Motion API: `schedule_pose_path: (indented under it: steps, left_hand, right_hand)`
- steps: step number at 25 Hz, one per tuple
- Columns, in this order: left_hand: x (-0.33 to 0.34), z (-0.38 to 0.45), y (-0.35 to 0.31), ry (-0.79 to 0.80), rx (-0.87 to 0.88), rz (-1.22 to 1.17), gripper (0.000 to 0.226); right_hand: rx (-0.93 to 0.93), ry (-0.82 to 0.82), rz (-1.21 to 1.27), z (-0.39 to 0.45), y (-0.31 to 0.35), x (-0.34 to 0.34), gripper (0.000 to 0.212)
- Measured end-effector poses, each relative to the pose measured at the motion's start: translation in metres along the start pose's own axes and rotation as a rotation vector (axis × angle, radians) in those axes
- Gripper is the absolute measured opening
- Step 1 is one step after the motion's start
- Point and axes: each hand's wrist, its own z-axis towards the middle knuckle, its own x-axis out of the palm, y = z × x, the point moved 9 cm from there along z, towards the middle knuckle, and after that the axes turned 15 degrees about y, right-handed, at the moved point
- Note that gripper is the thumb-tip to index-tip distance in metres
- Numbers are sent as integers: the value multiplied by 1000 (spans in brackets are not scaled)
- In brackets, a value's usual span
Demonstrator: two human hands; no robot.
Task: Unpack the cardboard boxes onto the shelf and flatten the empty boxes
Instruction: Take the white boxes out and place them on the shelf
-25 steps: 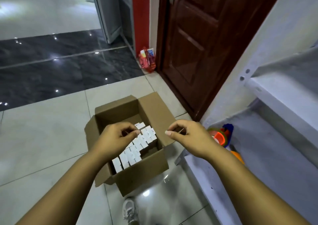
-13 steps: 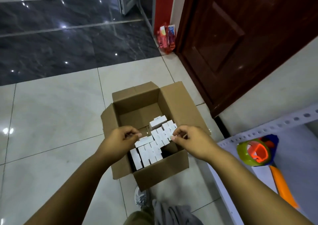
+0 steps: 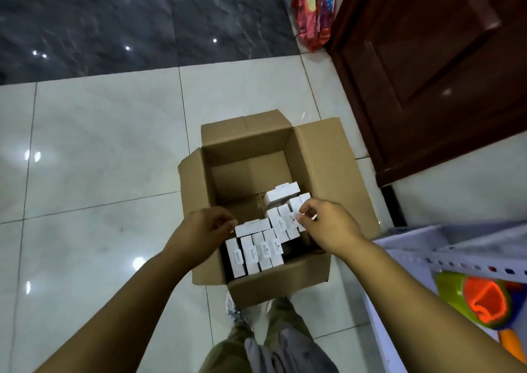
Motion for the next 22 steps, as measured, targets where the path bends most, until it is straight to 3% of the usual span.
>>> schedule_pose_path:
  steps: [11,22]
  left_hand:
    - [52,94,39,3,-156,-96,9]
    - [86,160,99,-47,-241,-182,5]
  right_hand:
    - [50,101,-219,126,-53,20,33]
    - [-8,207,-570,228,-63,69,59]
